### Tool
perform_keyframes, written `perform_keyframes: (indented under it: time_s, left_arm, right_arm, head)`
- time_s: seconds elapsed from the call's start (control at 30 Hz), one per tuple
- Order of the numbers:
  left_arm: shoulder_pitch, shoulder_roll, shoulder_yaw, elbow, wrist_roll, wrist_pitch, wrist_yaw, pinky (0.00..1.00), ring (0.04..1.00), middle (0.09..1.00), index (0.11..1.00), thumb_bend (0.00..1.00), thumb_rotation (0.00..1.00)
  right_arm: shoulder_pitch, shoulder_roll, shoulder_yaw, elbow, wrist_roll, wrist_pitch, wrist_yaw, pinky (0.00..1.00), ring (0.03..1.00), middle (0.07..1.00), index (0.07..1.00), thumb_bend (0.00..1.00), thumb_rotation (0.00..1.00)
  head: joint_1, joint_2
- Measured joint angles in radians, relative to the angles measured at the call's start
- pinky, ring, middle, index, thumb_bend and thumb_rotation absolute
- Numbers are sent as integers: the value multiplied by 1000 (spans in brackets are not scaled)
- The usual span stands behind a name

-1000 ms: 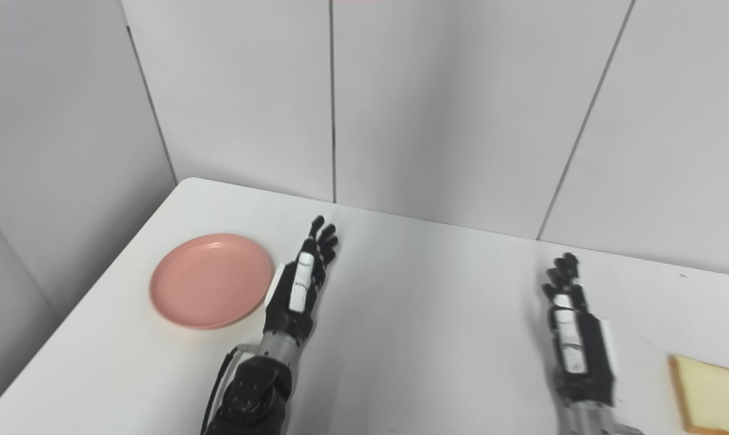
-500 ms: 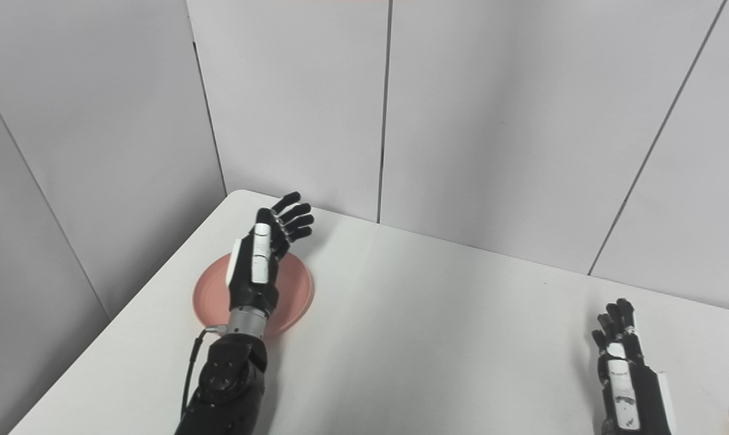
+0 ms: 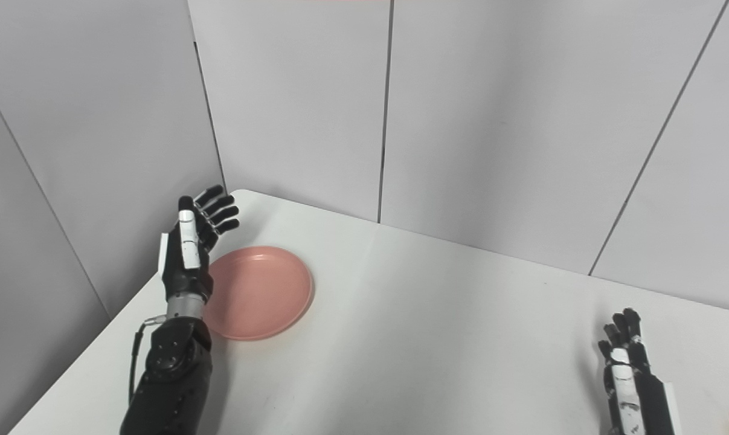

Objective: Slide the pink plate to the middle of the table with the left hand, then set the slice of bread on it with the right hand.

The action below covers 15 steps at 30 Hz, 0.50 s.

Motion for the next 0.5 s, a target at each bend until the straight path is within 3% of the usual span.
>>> perform_keyframes:
  time_s: [0.5]
  left_arm:
    - [27, 88, 36, 8, -103, 100, -29, 815, 821, 813, 802, 845, 1000]
  right_arm:
    - [-5, -1, -5, 16, 3, 0, 3, 1000, 997, 1000, 1000, 701, 804]
  head:
    - [20, -3]
